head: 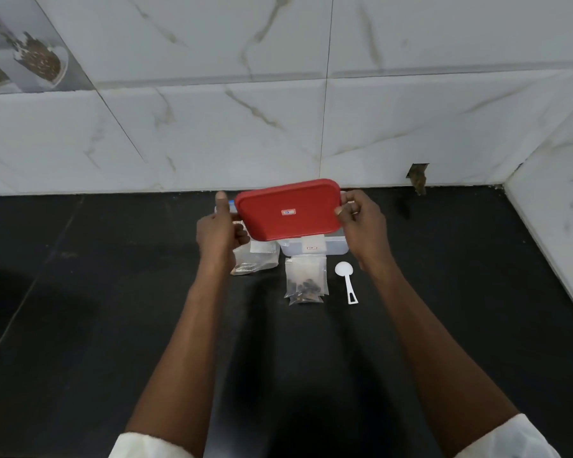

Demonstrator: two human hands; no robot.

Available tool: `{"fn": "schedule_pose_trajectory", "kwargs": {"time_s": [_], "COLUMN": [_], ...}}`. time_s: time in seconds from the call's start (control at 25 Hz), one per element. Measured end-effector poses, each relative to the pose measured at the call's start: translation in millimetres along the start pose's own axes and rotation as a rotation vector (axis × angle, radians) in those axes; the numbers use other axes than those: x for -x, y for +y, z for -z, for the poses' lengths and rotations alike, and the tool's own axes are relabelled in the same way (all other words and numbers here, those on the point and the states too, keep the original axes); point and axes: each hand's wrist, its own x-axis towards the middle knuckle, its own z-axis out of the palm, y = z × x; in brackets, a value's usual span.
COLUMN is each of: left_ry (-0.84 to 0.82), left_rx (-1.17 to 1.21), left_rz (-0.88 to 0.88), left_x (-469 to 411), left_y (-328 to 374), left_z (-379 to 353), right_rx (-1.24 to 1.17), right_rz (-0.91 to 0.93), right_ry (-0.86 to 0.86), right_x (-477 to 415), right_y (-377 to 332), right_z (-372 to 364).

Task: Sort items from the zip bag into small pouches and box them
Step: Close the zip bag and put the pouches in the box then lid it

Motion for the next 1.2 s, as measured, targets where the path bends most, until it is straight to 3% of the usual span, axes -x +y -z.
{"fn": "schedule_pose_trajectory", "kwargs": {"time_s": [0.16,0.28,0.48,0.68,0.92,1.0,1.08,1.2], "left_ry": [-0.017,-0.008,0.077,0.217,0.286,0.294,0.3,0.288], "left_rx": [0.206,0.094,-0.163,-0.604,-0.787,-0.815,-0.841,-0.885], "left_rz": [0.165,0.253,0.305,0.232,0.183,0.161,0.139,0.098], "left_x": [9.2,2.1,-5.8,-19.8,-17.5,-14.3,-10.5,-4.2], "left_y": [-20.4,-45.6,-88.4,-108.1,-104.8,-105.4,-105.5,-104.1], "left_z": [63.0,103.1,123.0,117.9,102.4,99.2,95.9,89.7], "right_rx": [-0.165,-0.156,0.248,0.72,0.828,0.796,0.688,0.498], "right_rz": [-0.053,-0.13,-0.098,-0.036,-0.03,0.014,0.049,-0.108], "right_ry": [-0.103,-0.174,-0.226,-0.258,-0.367,-0.303,-0.108,0.156], "right_x": [47.1,79.2,108.5,115.0,114.2,116.5,118.1,104.0], "right_y": [4.5,16.6,42.7,49.6,51.3,51.1,52.6,67.4], "right_z": [-27.5,-50.3,-78.1,-101.2,-112.5,-106.8,-94.6,-72.0]}}
